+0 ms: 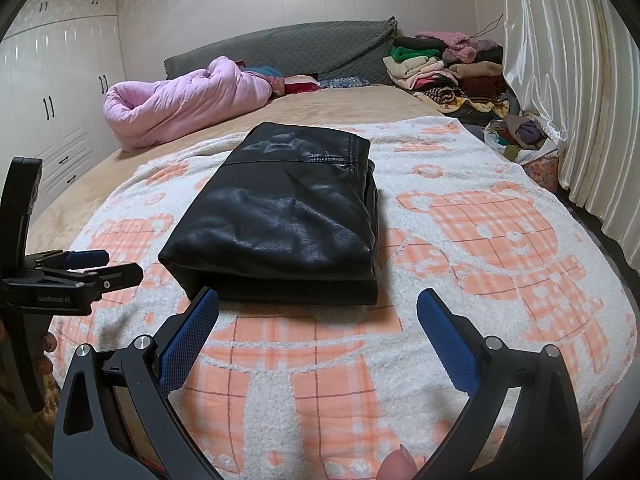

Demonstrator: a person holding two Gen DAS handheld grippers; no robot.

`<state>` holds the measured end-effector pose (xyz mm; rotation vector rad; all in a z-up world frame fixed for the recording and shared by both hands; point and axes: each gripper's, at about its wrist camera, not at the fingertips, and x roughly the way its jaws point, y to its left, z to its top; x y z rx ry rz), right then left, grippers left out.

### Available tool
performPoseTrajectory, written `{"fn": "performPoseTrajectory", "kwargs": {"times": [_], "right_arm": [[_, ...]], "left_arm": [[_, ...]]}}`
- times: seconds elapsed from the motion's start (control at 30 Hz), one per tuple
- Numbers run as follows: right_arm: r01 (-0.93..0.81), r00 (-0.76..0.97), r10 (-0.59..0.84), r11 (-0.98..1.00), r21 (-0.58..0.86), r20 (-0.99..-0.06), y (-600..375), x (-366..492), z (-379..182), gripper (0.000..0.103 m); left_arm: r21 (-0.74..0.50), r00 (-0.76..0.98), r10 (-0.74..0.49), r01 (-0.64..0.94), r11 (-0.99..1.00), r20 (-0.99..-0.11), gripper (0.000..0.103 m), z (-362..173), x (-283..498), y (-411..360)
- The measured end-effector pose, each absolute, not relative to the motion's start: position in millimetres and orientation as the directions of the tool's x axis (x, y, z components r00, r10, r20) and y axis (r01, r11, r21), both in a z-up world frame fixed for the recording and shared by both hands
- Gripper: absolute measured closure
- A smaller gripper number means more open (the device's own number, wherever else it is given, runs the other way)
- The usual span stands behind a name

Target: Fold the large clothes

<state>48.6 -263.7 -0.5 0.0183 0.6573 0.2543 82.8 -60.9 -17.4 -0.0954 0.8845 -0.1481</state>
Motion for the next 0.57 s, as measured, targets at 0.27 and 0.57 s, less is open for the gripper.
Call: {"fn": "performPoseTrajectory", "kwargs": {"times": [0.27,0.57], "right_arm": [[-0.147,0.798,0.184,0.983,0.109,-0.574,-291,40,5,0.004],[0.476,0.703,-0.342,0.878,0.056,-0.623,-516,25,-22,0.004]], "left_arm": [[-0.156,0.606,-0.17,0.075,0.985,-0.777,0.009,-23,85,-55],[-0.134,0.593,-0.026,-0.139,0.981,-0.805,0.009,-31,129,75]]}}
